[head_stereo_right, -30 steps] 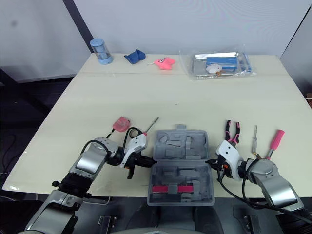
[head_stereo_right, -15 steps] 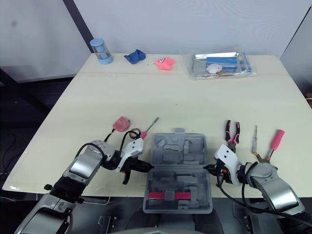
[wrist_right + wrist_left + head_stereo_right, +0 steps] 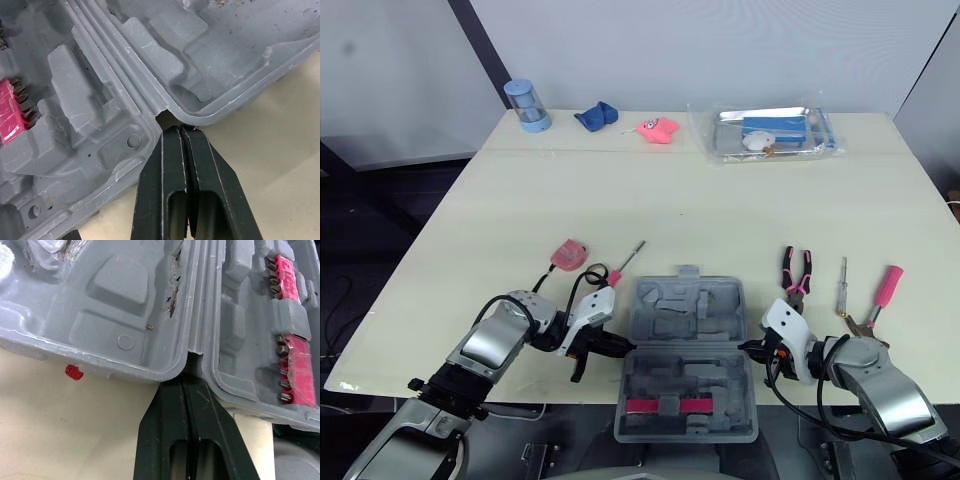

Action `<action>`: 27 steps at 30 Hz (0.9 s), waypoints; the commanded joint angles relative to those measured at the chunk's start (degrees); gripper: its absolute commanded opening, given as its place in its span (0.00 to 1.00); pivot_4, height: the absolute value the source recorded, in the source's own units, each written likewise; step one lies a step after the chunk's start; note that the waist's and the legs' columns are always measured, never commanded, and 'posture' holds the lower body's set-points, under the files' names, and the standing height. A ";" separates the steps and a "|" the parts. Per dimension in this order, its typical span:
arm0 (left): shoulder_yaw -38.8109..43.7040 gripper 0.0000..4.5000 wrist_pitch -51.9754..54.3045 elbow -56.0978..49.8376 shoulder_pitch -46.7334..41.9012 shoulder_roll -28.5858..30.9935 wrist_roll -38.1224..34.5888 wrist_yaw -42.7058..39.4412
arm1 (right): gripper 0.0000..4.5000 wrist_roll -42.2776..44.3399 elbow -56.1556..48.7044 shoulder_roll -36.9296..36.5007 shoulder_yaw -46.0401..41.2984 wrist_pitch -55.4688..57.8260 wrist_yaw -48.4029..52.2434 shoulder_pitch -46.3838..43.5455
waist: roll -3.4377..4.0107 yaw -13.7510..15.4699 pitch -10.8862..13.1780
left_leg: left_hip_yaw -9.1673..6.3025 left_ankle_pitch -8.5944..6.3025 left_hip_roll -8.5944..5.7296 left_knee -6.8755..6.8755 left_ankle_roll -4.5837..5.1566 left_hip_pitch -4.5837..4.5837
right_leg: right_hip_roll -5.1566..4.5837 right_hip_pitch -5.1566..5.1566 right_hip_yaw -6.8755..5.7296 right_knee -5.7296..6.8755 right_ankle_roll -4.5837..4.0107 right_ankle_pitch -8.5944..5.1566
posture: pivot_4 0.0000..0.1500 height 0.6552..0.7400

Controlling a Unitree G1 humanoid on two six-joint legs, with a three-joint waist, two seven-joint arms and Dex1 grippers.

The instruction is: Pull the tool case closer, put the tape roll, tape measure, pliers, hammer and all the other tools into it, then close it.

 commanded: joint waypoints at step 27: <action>10.07 0.00 -0.95 -7.90 6.80 6.83 -8.05 6.28 | 0.01 5.54 -0.21 -2.66 -19.56 -14.50 0.66 10.02 | 0.00 0.06 0.02 | 0.01 0.00 0.02 -0.02 0.00 0.02 | 0.00 0.02 0.01 0.00 0.00 0.00 | 1.00 1.00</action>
